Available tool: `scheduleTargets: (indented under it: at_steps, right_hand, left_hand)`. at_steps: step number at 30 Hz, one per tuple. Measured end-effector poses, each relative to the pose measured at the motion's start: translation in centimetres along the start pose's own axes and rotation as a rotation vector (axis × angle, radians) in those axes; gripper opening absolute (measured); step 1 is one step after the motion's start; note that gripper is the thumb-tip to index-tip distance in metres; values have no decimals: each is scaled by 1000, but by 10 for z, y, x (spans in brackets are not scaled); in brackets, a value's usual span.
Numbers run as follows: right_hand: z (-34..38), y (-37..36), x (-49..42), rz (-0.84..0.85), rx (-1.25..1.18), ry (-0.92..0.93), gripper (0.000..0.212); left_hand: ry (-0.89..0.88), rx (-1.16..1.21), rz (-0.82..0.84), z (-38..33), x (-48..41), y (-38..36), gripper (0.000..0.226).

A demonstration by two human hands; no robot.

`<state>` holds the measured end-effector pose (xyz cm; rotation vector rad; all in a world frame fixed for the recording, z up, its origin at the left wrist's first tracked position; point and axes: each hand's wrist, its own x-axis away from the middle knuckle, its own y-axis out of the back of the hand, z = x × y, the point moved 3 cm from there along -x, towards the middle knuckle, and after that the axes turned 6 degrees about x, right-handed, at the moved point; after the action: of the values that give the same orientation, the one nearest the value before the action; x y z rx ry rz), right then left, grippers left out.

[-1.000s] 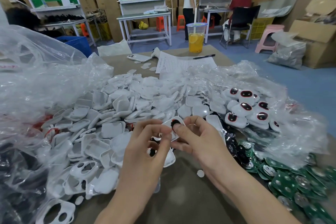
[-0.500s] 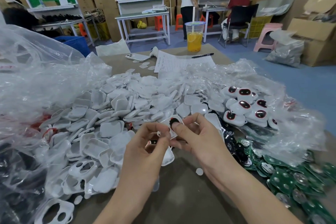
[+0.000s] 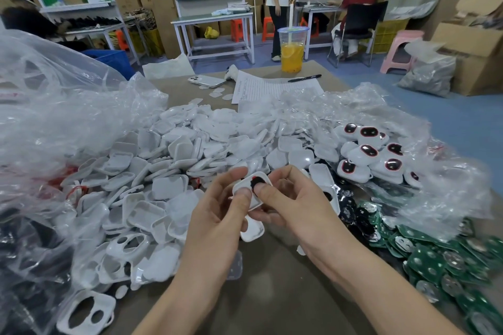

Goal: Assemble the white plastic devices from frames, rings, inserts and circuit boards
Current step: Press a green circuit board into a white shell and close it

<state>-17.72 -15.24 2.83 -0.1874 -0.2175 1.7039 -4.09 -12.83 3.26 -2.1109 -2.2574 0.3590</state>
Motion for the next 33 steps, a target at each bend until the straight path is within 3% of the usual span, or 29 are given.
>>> scheduleTargets:
  at_steps: [6,11,20,27,33]
  right_hand:
    - [2,2,1,29,-4,3,10]
    - [3,2,2,-21,34,46,8]
    - [5,0,4,15,32,43,11]
    - [2,-3,4,44,32,68,8]
    - [8,1,6,30,77,97,14]
  left_hand:
    - [26,136,-14,2,-1,-3,22]
    - [-74,-11,-2,-2,-3,1,23]
    - [27,90,51,4,-6,6,24]
    - [-57,-167,131,-7,1,1,42]
    - [-97,-281,75,-11,-2,8,24]
